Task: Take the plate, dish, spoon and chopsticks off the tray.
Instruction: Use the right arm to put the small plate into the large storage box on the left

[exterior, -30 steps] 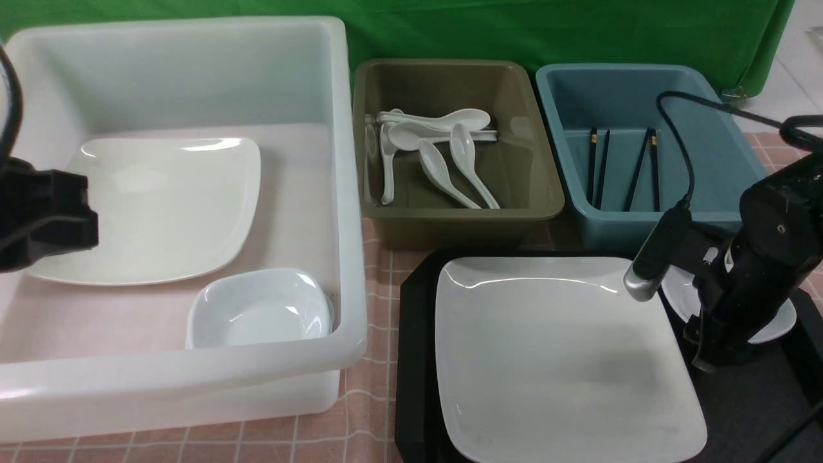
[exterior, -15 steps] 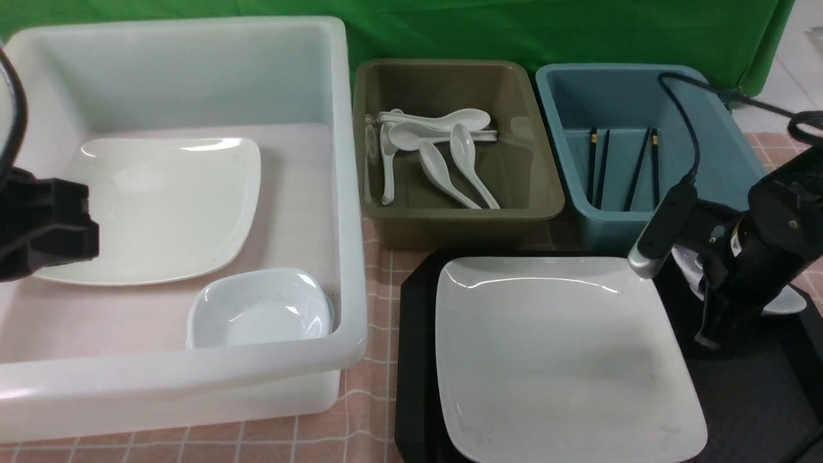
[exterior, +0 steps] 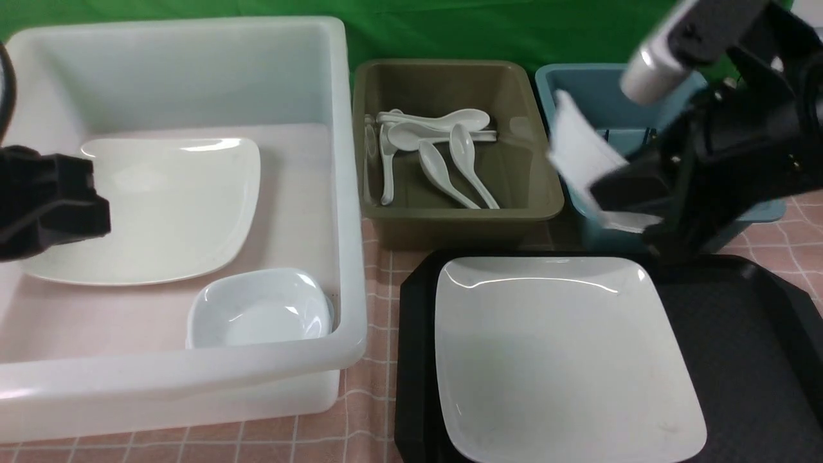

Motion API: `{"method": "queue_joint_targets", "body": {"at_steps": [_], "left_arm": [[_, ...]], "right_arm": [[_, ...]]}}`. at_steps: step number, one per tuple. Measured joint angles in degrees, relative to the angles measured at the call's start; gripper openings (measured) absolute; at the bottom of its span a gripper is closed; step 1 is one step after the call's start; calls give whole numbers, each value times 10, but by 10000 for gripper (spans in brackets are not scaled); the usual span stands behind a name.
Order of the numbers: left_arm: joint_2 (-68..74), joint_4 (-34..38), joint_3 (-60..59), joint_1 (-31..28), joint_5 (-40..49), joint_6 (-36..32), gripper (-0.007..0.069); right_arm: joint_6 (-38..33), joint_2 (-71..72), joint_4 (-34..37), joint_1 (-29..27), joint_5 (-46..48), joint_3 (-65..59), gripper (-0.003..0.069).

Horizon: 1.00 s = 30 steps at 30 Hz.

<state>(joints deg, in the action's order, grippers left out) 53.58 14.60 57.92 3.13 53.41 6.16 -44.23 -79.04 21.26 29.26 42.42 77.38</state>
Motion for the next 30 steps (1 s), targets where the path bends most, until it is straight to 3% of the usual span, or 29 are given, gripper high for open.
{"method": "queue_joint_targets", "body": {"at_steps": [4,10,17,26,30], "left_arm": [[0,6,0,0,-19,12,92],[0,8,14,0,-28,16,53],[0,3,39,0,-32,17,42],[0,-12,39,0,-32,17,42],[0,-13,39,0,-35,17,42]], "right_arm": [[-99,-78,81,76,26,78,79],[-190,-241,74,150,28,206,79],[-206,-402,6,173,5,324,79],[-207,-491,-28,178,-18,364,90],[-208,-493,-29,180,-20,365,209]]}}
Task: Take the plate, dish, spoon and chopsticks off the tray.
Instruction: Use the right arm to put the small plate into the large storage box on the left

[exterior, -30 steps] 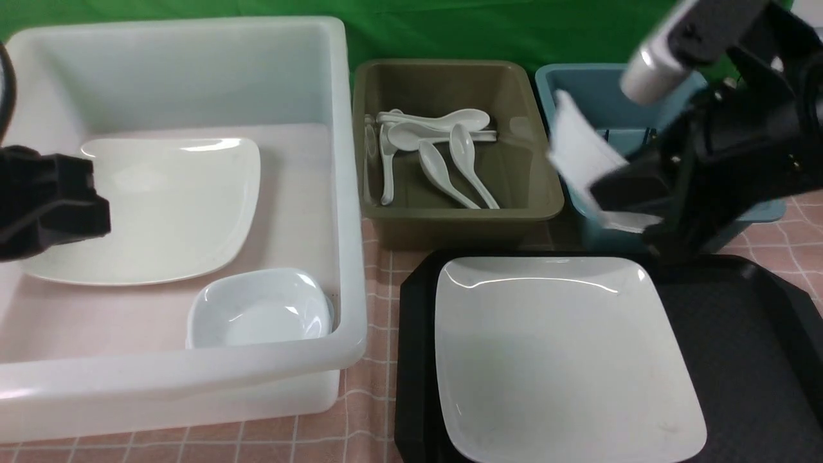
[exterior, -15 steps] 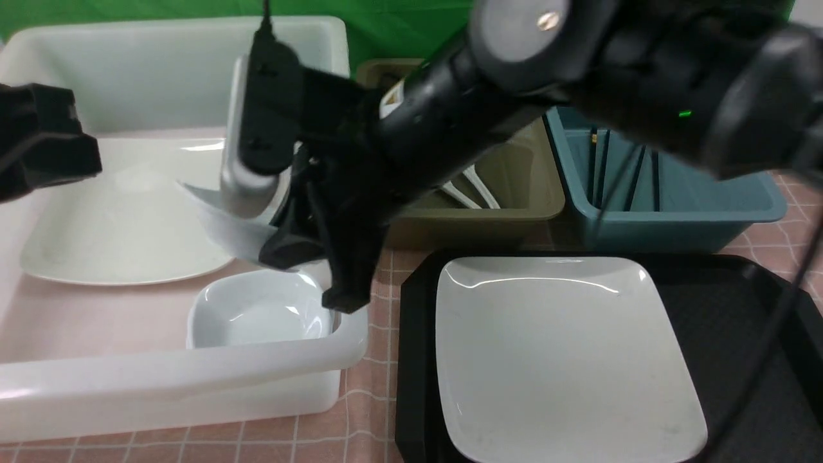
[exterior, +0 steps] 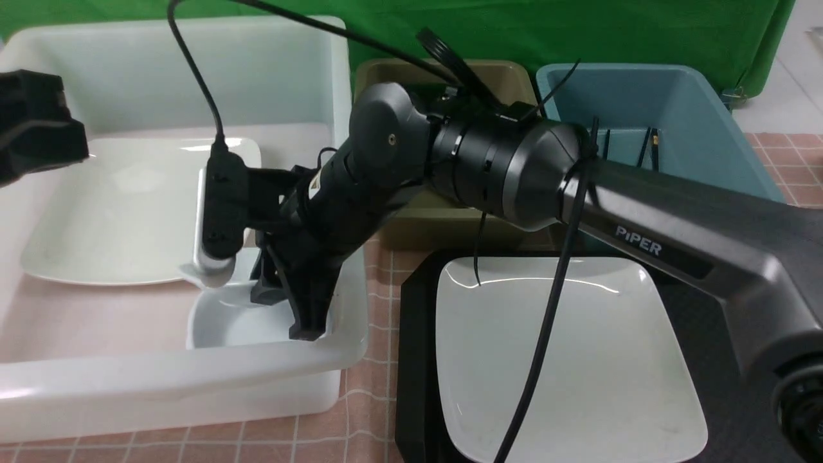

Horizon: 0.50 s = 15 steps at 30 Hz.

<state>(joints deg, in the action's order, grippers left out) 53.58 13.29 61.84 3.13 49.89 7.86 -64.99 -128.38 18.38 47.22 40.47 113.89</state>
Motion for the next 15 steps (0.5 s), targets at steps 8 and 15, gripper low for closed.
{"method": "queue_joint_targets", "body": {"at_steps": [8,15], "left_arm": [[10,2,0,0,1,0,42],[25,23,0,0,5,-9,42]], "right_arm": [[48,28,-38,0,42,0,395],[145,114,-58,0,128,0,408]]}}
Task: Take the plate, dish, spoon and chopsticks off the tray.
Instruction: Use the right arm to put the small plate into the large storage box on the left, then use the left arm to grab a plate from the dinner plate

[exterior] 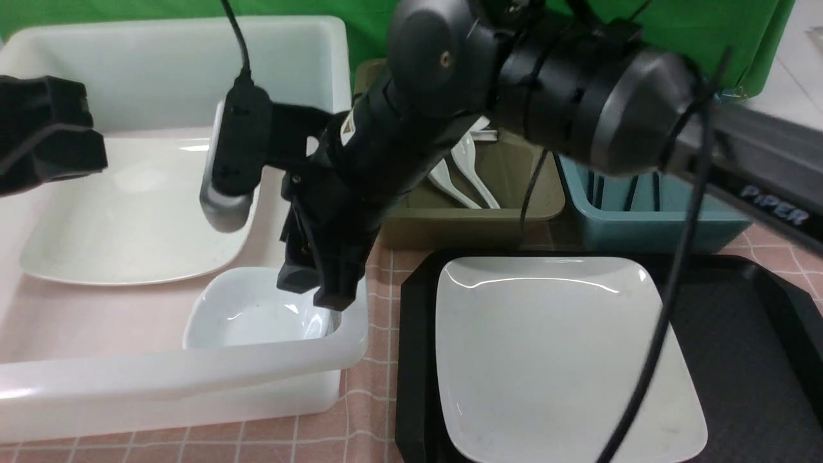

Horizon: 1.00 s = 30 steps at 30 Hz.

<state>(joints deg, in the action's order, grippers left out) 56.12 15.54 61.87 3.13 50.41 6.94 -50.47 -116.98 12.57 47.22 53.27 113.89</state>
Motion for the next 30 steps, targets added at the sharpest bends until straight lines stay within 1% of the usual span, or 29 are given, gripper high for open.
{"method": "queue_joint_targets", "body": {"at_steps": [2,4,6,7,8,9,10,11,15,17,19,23,24,25,26,27,28,30], "left_arm": [[2,10,0,0,0,-7,42],[4,21,0,0,1,-13,42],[6,33,0,0,4,-22,42],[8,43,0,0,7,-27,42],[11,56,0,0,13,-36,42],[14,66,0,0,20,-45,42],[20,89,0,0,35,-64,42],[28,110,0,0,52,-82,42],[53,162,0,0,107,-125,42],[75,187,0,0,136,-143,42],[86,199,0,0,146,-144,42],[99,240,0,12,161,-151,43],[102,254,0,23,162,-155,44],[103,265,0,39,161,-157,46],[104,268,0,47,160,-157,46],[109,273,0,85,150,-149,48],[113,272,1,107,139,-138,50],[130,258,1,177,116,-99,55]], "right_arm": [[30,26,-11,0,23,0,382],[75,65,-45,0,62,0,297],[104,103,-92,0,103,0,194],[118,119,-115,0,116,0,130],[145,137,-142,-1,116,0,77],[176,155,-167,-3,116,-1,45],[206,172,-189,-7,116,-3,30],[232,186,-201,-15,116,-6,30],[293,235,-223,-55,116,-34,30],[332,275,-229,-103,116,-82,30],[356,307,-229,-145,116,-137,30],[384,368,-223,-223,115,-258,30],[391,390,-214,-256,115,-306,30],[393,409,-203,-275,115,-346,30],[393,413,-201,-284,114,-355,30],[395,447,-182,-319,111,-427,30],[395,459,-176,-336,109,-451,30],[395,499,-157,-371,88,-529,30]]}}
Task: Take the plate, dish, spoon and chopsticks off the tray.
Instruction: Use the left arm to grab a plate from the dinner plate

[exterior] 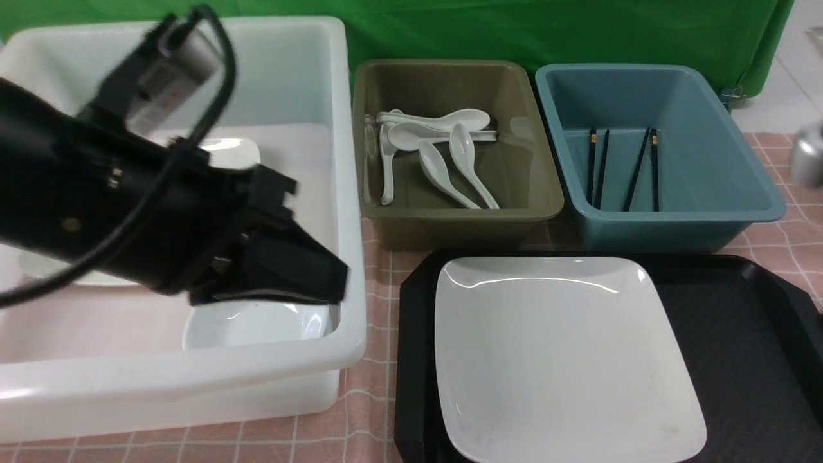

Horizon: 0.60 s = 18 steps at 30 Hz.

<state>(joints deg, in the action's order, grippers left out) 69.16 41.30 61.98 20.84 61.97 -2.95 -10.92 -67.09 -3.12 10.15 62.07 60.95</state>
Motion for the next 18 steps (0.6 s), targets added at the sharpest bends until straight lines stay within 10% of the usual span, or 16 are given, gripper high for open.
{"method": "queue_joint_targets", "body": {"at_steps": [7,18], "left_arm": [[122,-101,30,222,-47,150,152],[290,-327,119,348,-12,362,331]], "right_arm": [[2,98,52,-42,-73,-171,30],[2,121,57,-42,-111,-205,30]]}}
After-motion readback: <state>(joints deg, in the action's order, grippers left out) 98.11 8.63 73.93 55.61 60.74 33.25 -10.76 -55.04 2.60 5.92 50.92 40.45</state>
